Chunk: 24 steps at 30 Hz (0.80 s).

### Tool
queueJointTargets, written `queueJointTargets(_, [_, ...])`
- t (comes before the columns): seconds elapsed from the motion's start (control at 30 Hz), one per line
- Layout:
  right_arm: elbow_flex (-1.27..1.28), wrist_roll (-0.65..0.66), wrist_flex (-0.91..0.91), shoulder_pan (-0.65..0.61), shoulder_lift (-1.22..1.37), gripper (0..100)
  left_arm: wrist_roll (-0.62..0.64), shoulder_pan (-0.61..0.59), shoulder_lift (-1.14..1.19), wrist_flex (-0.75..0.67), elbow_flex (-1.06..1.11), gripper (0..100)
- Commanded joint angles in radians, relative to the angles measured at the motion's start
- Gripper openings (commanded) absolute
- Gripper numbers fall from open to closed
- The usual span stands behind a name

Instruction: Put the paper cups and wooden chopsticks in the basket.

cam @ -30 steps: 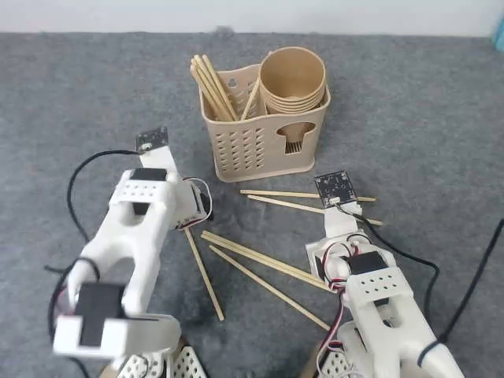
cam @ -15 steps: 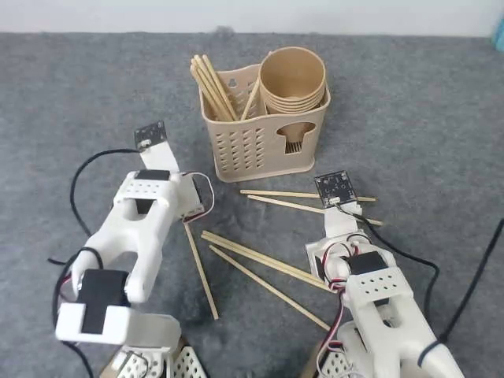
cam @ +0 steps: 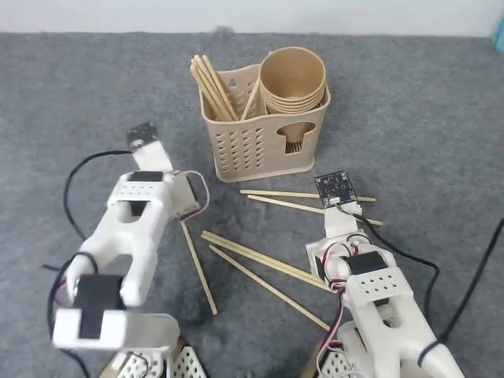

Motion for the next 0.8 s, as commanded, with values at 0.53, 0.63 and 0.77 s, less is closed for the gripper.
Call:
queueJointTargets(0.53, [0.002, 0.006, 0.001, 0.013, -0.027, 18.8, -0.092, -0.034, -0.643, -0.002, 0.217, 5])
queueJointTargets(0.63, [0.002, 0.006, 0.001, 0.013, -0.027, 18.8, -0.028, -0.031, -0.549, 0.000, 0.223, 15])
queueJointTargets(0.77, [0.002, 0.006, 0.002, 0.013, -0.027, 18.8, -0.020, -0.026, -0.367, -0.002, 0.180, 15])
